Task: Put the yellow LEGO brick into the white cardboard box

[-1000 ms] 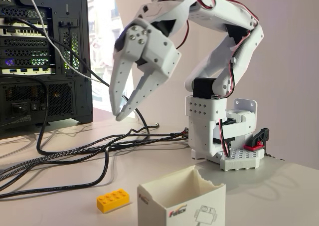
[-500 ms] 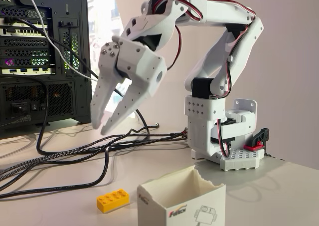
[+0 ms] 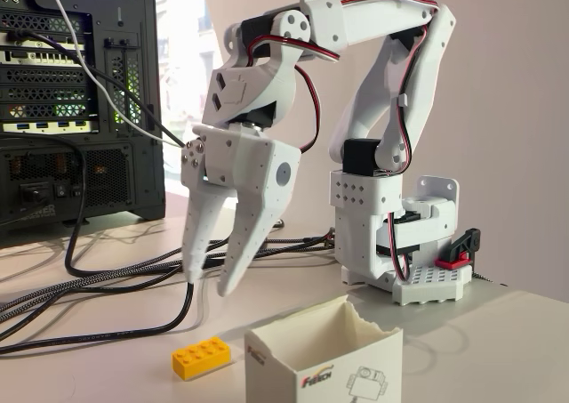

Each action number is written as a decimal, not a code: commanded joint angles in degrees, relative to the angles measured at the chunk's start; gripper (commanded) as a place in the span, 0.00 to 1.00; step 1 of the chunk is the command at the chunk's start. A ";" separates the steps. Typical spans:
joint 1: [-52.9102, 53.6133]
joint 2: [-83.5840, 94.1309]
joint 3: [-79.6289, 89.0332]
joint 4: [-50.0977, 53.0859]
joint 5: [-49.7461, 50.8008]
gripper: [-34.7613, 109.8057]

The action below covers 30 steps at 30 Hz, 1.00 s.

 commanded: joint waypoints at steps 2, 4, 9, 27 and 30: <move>-2.72 -2.99 -7.29 2.81 9.32 0.33; -3.96 -5.54 -8.44 3.08 12.39 0.33; -6.15 -8.96 -9.40 0.44 15.73 0.35; -7.38 -20.13 -15.73 -2.90 17.05 0.41; -7.21 -22.59 -17.05 -2.55 16.26 0.40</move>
